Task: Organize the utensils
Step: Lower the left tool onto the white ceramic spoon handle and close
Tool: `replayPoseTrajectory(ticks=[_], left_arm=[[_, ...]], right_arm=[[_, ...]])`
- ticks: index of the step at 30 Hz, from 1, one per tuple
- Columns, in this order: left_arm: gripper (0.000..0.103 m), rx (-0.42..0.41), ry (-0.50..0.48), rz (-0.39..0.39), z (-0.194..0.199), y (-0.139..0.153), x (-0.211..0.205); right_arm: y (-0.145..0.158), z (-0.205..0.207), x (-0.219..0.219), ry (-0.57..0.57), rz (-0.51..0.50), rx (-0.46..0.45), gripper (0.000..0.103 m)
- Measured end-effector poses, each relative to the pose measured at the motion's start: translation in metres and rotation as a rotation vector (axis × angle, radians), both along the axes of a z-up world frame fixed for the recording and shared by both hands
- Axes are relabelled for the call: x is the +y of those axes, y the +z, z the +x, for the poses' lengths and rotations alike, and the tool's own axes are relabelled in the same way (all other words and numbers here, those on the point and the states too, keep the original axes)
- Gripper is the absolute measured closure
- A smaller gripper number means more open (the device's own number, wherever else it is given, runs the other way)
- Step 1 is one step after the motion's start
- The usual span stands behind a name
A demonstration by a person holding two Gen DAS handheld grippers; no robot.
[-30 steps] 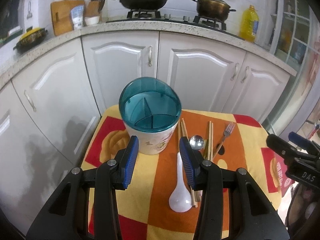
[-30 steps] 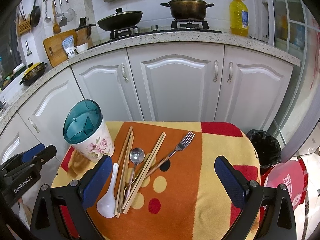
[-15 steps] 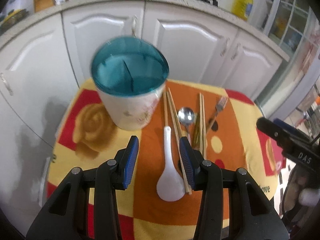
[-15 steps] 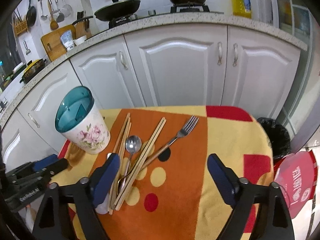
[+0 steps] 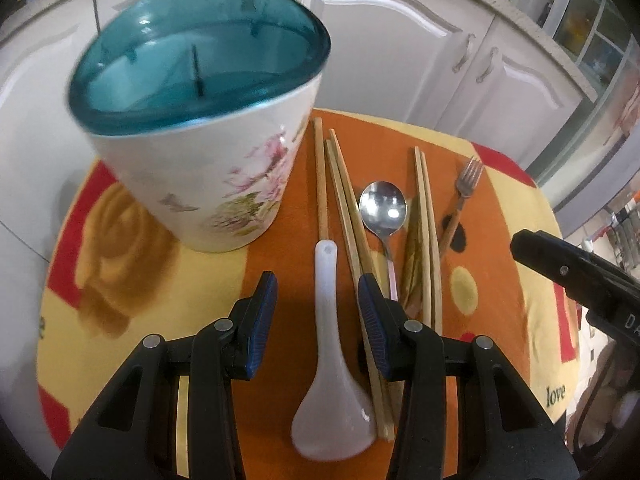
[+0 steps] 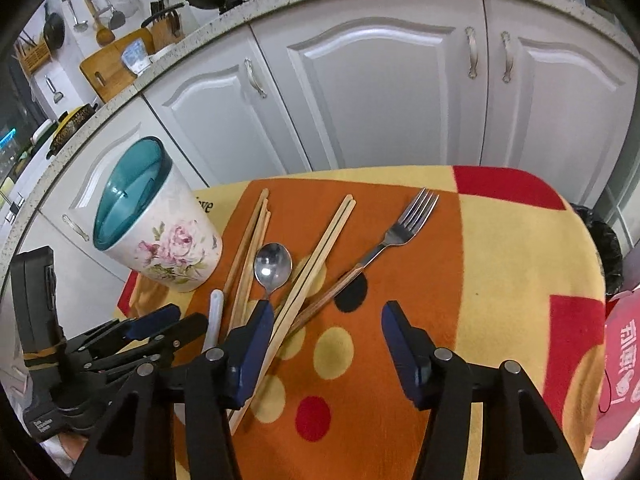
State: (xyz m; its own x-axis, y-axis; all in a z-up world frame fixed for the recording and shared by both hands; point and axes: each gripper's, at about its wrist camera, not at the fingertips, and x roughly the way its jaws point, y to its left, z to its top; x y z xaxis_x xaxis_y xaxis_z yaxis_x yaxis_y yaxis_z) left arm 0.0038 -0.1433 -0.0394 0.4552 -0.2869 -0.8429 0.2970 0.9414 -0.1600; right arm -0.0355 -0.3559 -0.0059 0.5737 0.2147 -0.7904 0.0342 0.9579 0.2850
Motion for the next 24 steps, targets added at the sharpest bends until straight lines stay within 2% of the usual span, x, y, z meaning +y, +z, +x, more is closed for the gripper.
replayPoseTrajectory(ticks=[3, 6, 9, 13, 15, 20, 24], left_arm=[[0.067, 0.008, 0.002, 0.017, 0.008, -0.008, -0.007], [0.077, 0.027, 0.006, 0.03, 0.013, -0.017, -0.008], [0.092, 0.015, 0.0, 0.028, 0.014, -0.019, -0.009], [0.092, 0.031, -0.018, -0.02, 0.01, -0.014, -0.001], [0.092, 0.044, -0.021, -0.043, 0.005, -0.01, 0.007], [0.092, 0.047, 0.004, -0.062, -0.004, 0.0, 0.03], [0.092, 0.033, 0.02, -0.047, -0.012, 0.006, 0.041]], right_arm=[[-0.005, 0.014, -0.002, 0.02, 0.016, 0.011, 0.054], [-0.008, 0.025, -0.002, 0.033, 0.026, 0.013, 0.055], [-0.011, 0.033, -0.003, 0.04, 0.037, 0.019, 0.056], [-0.018, 0.04, -0.002, 0.055, 0.049, 0.034, 0.062], [-0.021, 0.044, -0.001, 0.066, 0.05, 0.044, 0.069], [-0.029, 0.06, 0.002, 0.079, 0.052, 0.064, 0.07], [-0.035, 0.076, 0.003, 0.083, 0.044, 0.088, 0.07]])
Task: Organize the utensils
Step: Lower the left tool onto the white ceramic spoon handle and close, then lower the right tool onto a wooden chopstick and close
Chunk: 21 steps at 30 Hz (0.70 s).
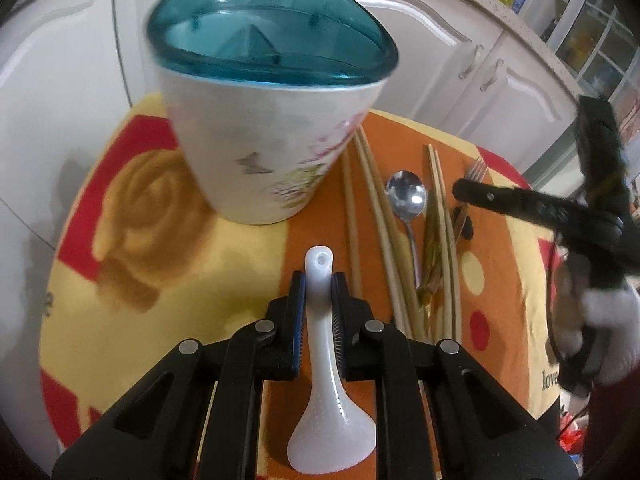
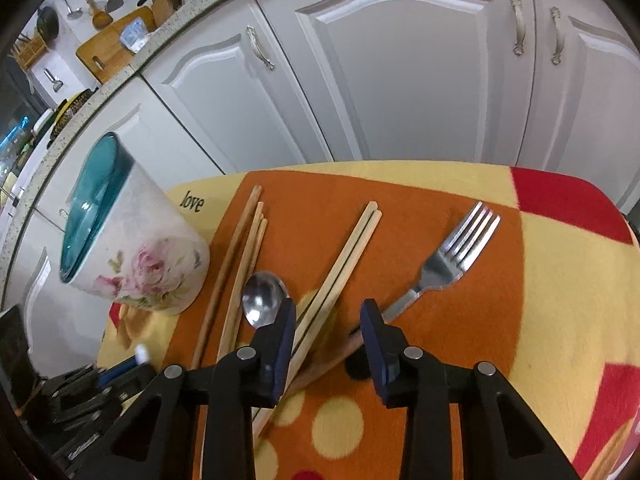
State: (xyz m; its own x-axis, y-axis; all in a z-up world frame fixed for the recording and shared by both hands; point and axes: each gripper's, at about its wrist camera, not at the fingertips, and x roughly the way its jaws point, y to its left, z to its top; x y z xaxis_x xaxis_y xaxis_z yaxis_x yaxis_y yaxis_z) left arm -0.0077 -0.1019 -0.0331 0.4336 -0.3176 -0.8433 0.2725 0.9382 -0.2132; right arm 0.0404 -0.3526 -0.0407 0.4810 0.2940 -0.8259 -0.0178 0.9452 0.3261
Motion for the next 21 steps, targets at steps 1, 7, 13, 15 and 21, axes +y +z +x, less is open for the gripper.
replayPoseTrajectory(ticks=[1, 7, 13, 15, 21], left_arm=[[0.092, -0.006, 0.002, 0.007, -0.001, 0.002, 0.001], [0.092, -0.012, 0.006, 0.001, -0.003, 0.005, 0.004], [0.092, -0.011, 0.004, -0.007, -0.002, 0.005, 0.006], [0.092, -0.014, 0.005, -0.01, -0.002, 0.006, 0.008], [0.092, -0.018, 0.01, -0.014, -0.003, 0.008, 0.013]], right_arm=[[-0.003, 0.006, 0.0, -0.001, -0.001, 0.009, 0.073], [-0.019, 0.031, -0.008, -0.043, 0.083, 0.064, 0.09], [-0.018, 0.033, -0.003, -0.024, 0.115, 0.066, 0.094], [-0.018, 0.03, -0.004, -0.02, 0.107, 0.065, 0.094], [-0.009, 0.016, -0.014, -0.026, 0.134, 0.054, 0.098]])
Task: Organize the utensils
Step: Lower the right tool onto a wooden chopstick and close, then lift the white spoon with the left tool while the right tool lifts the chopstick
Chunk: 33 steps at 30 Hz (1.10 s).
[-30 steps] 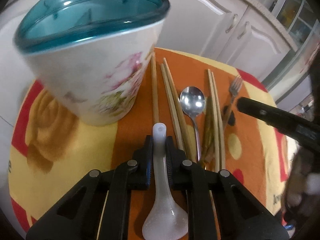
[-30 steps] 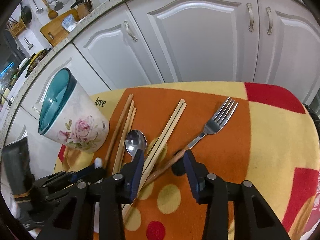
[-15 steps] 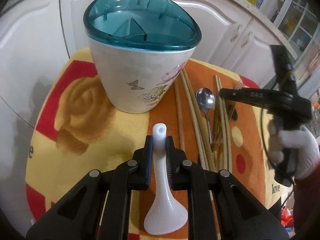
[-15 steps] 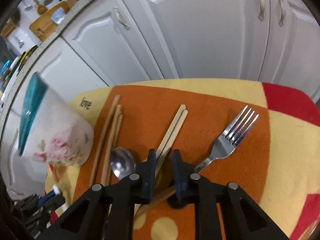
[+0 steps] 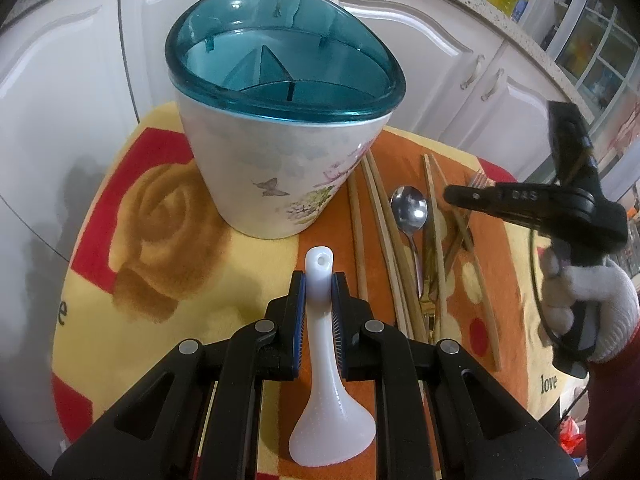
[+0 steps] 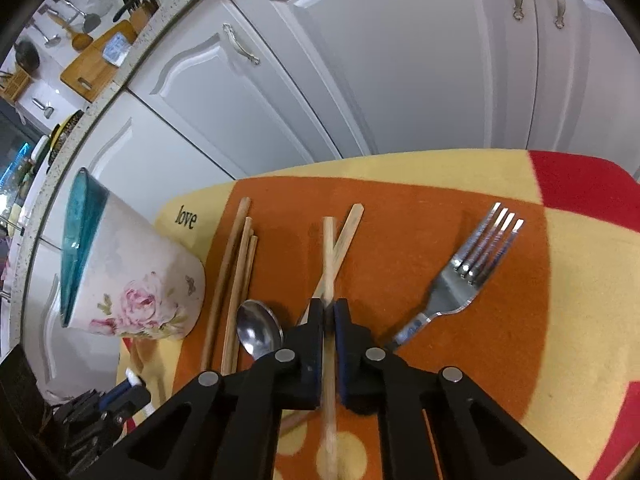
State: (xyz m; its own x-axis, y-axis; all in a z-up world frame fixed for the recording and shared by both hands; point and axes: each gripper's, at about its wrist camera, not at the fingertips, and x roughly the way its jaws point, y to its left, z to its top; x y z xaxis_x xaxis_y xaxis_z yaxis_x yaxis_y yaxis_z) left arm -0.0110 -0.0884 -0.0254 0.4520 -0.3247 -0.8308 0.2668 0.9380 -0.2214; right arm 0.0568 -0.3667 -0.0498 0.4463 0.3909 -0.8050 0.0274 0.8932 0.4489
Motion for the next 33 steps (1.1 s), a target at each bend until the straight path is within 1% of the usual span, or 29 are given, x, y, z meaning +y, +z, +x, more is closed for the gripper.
replayPoseTrajectory(ticks=[4, 7, 17, 22, 28, 33], left_arm=[[0.092, 0.001, 0.001, -0.006, 0.002, 0.001, 0.001], [0.092, 0.01, 0.001, -0.025, 0.002, 0.005, 0.003], [0.092, -0.052, -0.016, -0.06, -0.008, 0.037, 0.01], [0.092, -0.089, -0.036, -0.066, -0.022, 0.054, 0.009], [0.093, -0.119, -0.042, -0.061, -0.034, 0.07, 0.013], [0.097, -0.136, -0.035, -0.063, -0.043, 0.083, 0.022]], right_arm=[[-0.002, -0.003, 0.0, 0.007, -0.003, 0.011, 0.098], [0.006, -0.011, 0.0, 0.002, 0.032, -0.004, 0.098], [0.064, -0.061, 0.006, 0.029, 0.073, -0.141, 0.098], [0.092, -0.084, 0.011, 0.045, 0.069, -0.204, 0.098], [0.113, -0.098, 0.016, 0.05, 0.052, -0.255, 0.098], [0.136, -0.107, 0.024, 0.061, 0.034, -0.305, 0.098]])
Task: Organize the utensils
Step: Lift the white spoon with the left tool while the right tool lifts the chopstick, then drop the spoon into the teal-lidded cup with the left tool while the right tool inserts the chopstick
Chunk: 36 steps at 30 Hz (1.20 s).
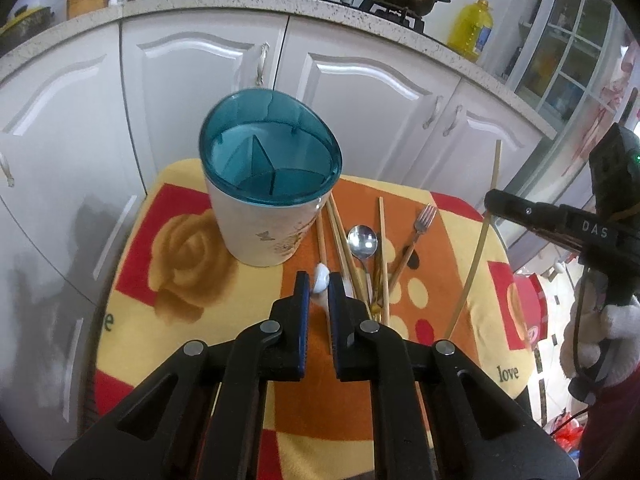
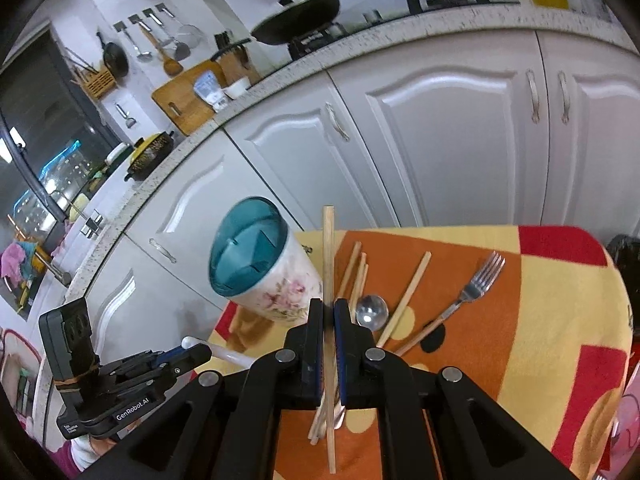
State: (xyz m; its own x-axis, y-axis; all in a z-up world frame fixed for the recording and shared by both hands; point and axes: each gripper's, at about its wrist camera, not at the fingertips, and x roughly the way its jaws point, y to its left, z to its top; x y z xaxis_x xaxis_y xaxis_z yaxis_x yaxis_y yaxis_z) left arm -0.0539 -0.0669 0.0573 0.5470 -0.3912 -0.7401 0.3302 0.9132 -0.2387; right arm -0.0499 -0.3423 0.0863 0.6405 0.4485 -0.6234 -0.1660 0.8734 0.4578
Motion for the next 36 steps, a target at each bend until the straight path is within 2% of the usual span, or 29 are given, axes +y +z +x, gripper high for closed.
replayPoseTrajectory(ticks=[8, 13, 17, 21, 25, 29, 36], left_arm=[[0.098, -0.013, -0.014, -0.032, -0.006, 0.036, 0.019], [0.098, -0.086, -0.004, -0.04, 0.002, 0.077, 0.035], [0.098, -0.161, 0.029, 0.002, 0.018, 0.104, 0.042], [0.098, -0.189, 0.041, 0.083, 0.043, 0.114, 0.042], [0.098, -0.184, 0.021, 0.18, 0.068, 0.111, 0.035], [0.097, -0.138, -0.013, 0.257, 0.091, 0.094, 0.024], [0.097, -0.103, -0.026, 0.323, 0.114, 0.063, 0.01]], right_arm=[[0.043, 0.0, 0.015, 0.024, -0.005, -0.095, 0.098], [0.071, 0.015, 0.023, 0.024, 0.003, -0.153, 0.098], [0.095, 0.038, 0.035, 0.016, 0.003, -0.203, 0.098], [0.112, 0.07, 0.048, -0.003, -0.012, -0.237, 0.098], [0.115, 0.101, 0.063, -0.008, -0.047, -0.251, 0.098], [0.106, 0.131, 0.075, -0.011, -0.053, -0.244, 0.098], [0.086, 0.161, 0.084, -0.025, -0.078, -0.243, 0.098]])
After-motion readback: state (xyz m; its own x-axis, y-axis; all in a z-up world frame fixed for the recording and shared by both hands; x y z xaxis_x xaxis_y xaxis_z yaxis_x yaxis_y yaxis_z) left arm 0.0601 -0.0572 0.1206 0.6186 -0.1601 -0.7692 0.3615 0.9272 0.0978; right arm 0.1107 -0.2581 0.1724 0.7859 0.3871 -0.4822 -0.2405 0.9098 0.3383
